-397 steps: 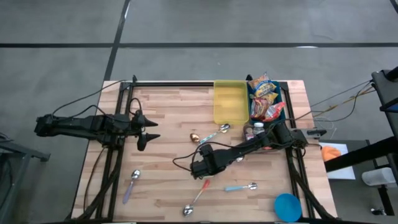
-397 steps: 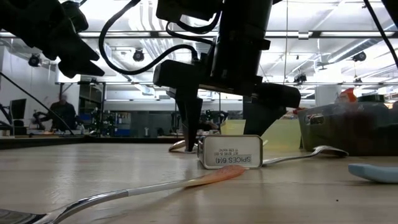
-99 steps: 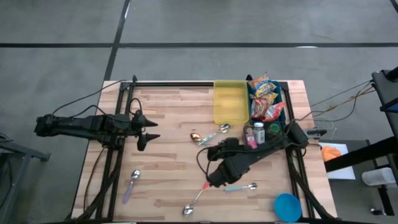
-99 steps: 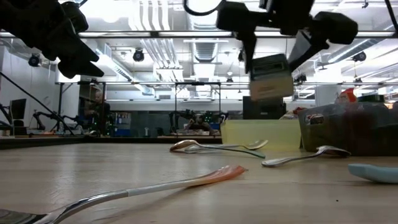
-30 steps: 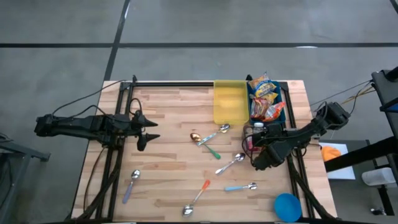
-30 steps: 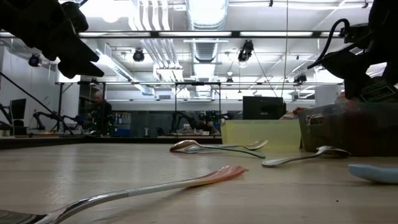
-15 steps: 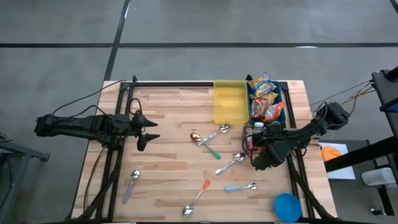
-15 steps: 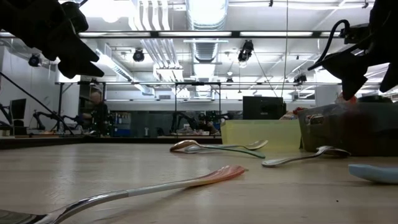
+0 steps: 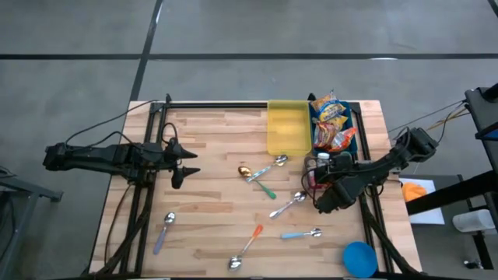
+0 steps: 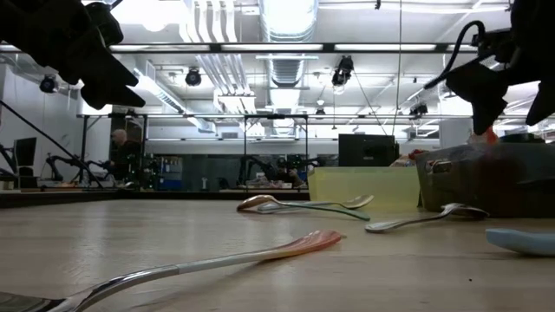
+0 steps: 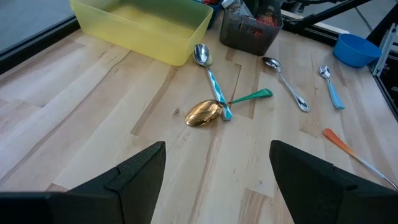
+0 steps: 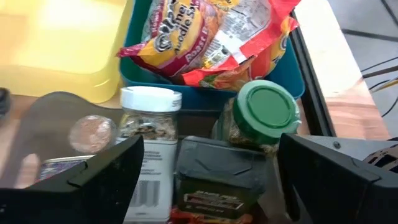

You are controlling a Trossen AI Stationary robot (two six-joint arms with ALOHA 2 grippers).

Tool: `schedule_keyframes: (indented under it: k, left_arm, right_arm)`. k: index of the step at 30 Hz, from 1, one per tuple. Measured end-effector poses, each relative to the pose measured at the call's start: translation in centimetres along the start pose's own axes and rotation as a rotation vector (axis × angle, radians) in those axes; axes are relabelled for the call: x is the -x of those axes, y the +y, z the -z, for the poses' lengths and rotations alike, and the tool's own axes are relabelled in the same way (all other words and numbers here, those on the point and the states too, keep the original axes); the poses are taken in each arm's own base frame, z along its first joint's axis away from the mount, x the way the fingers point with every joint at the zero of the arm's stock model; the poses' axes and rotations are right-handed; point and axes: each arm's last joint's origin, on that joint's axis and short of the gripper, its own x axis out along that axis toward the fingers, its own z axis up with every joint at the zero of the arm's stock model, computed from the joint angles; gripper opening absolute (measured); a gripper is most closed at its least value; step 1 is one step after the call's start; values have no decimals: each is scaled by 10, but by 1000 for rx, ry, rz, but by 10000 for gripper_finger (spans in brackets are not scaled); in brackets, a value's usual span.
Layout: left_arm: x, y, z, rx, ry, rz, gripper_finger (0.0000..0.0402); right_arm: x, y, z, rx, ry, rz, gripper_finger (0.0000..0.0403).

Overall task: Pick & Place Food Item
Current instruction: Put the green spoon into the yellow bin

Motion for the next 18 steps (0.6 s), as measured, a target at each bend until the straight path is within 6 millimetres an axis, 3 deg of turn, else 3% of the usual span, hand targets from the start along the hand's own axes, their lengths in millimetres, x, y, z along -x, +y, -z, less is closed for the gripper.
schedule_keyframes:
  k: [6, 18]
  left_arm:
    - [0, 0, 0, 0, 0, 0, 290]
    - [0, 0, 0, 0, 0, 0, 290]
  right_arm:
    - [15, 9, -9, -23, -23, -95, 373]
    - [53, 27, -40, -4, -332, -428, 374]
